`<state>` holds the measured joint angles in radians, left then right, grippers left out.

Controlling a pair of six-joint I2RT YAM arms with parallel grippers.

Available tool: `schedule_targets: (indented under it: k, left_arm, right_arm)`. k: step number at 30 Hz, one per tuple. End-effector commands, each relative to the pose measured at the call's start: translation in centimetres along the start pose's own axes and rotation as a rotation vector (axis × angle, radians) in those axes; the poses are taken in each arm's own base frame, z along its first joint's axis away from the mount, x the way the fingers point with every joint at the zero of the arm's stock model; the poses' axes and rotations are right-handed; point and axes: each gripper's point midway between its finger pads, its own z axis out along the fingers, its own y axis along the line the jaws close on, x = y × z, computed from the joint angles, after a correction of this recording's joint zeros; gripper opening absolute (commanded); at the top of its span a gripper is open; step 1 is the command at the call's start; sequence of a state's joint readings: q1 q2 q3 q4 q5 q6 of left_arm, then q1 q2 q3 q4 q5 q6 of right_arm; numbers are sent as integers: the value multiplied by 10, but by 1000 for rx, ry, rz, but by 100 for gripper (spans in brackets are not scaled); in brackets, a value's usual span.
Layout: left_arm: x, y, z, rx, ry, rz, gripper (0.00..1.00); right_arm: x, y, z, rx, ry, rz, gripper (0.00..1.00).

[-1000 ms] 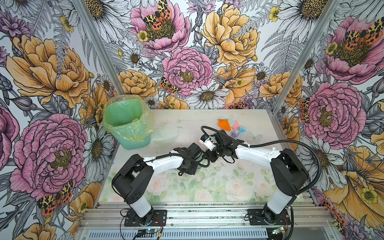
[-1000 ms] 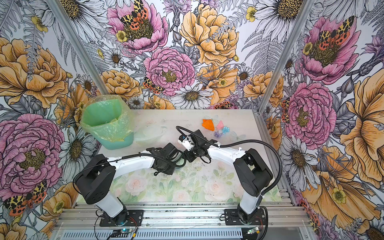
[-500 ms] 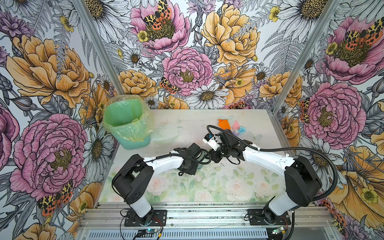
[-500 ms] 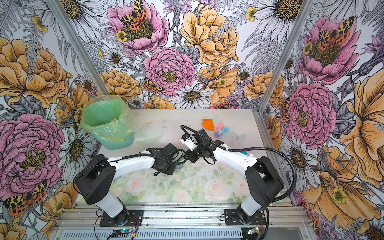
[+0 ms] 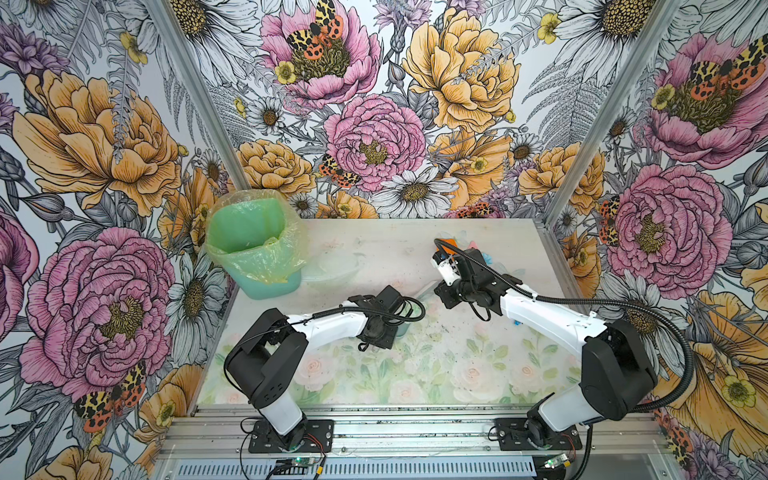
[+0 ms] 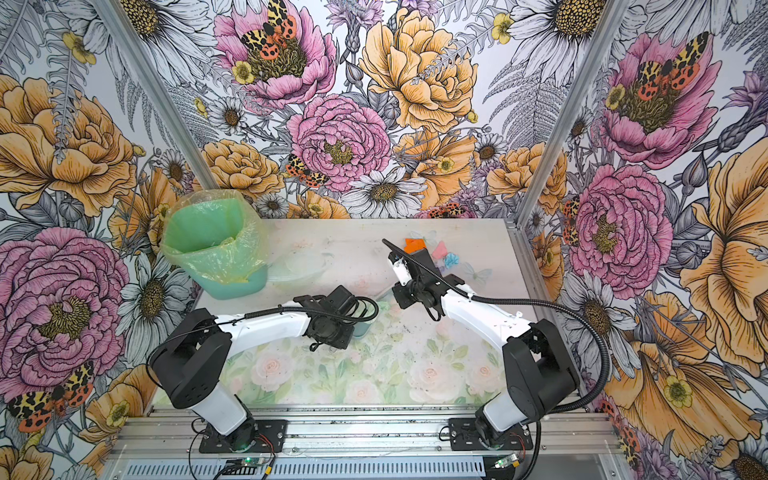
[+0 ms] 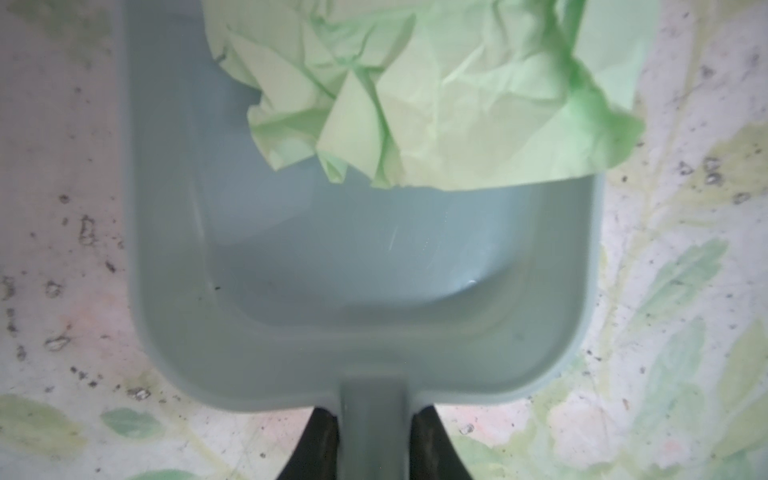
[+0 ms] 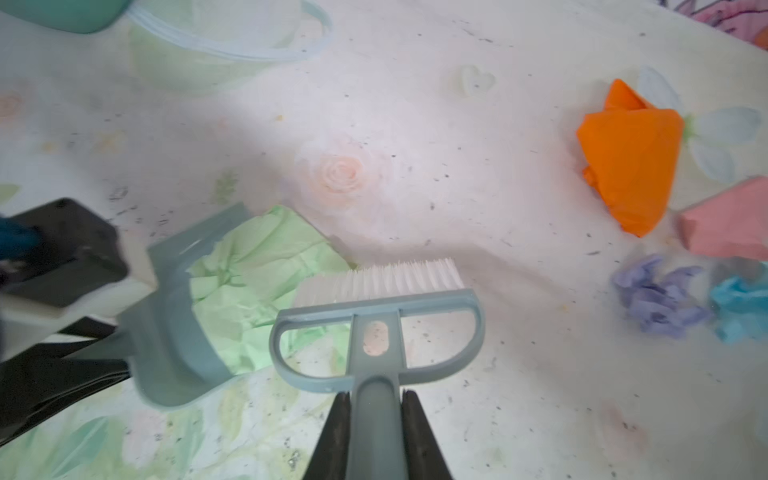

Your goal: Sweep away the paper scraps from the table

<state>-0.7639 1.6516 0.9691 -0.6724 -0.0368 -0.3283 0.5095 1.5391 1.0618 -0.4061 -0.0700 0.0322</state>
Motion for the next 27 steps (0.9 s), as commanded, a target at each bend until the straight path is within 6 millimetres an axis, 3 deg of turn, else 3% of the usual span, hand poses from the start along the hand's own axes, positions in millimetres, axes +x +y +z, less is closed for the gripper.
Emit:
schedule_targets:
  k: [1,4,8,16,23,27]
  left_arm:
    - [-10,-7,-2,10,-31,24,0]
    - [-7,-6,-2,5,-14,32,0]
    - [-3,-3,-3,-8,4,39,0]
    - [-8,-5,-4,-9,0,39,0]
    - [-12,-8,-3,-3,-2,46,0]
    - [-14,-10,-1,-2,2,47,0]
  right_arm:
    - [-17,-33,6,180,-29,-7,0]
    - [-14,-41,16,224,0,-10,0]
    - [-10,-35,26,187,20,-8,0]
    - [-3,7,20,47,12,-64,0]
    - [19,45,9,-74,22,-93,0]
    - [30,55,5,-116,33,-90,0]
